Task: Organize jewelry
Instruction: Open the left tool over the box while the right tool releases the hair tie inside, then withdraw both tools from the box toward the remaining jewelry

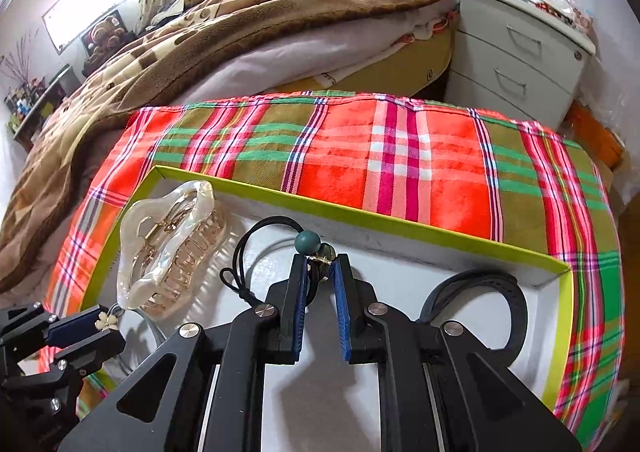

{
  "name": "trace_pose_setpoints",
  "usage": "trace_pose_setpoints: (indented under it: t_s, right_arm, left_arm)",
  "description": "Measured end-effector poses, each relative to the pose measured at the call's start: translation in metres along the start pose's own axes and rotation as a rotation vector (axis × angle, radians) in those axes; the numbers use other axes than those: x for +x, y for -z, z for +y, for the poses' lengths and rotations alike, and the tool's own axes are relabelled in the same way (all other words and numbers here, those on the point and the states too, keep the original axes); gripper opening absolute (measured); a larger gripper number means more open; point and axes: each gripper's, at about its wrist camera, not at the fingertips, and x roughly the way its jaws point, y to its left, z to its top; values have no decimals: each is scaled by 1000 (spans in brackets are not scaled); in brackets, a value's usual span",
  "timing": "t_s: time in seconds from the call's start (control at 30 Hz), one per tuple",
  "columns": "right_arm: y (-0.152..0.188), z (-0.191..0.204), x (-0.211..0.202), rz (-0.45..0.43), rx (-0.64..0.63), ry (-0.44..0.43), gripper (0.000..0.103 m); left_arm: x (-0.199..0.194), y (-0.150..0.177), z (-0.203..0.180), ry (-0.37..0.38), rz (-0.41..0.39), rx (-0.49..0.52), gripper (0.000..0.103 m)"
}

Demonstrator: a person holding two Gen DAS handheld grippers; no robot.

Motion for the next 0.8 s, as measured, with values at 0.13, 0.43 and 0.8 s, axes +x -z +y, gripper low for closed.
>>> trace_pose_setpoints:
  t_s: [0.13, 0.43, 0.8]
  right_arm:
    - [0, 1, 1, -6, -5, 18, 14]
    - [0, 2, -9, -32, 8, 14, 37]
    - [11, 4, -42, -96, 12, 5, 39]
  left_arm:
    - [1, -1, -1, -1, -2, 2, 27]
    - [-2, -1, -2, 17, -7, -3, 36]
    - [-32, 4, 4, 47, -64, -21, 45]
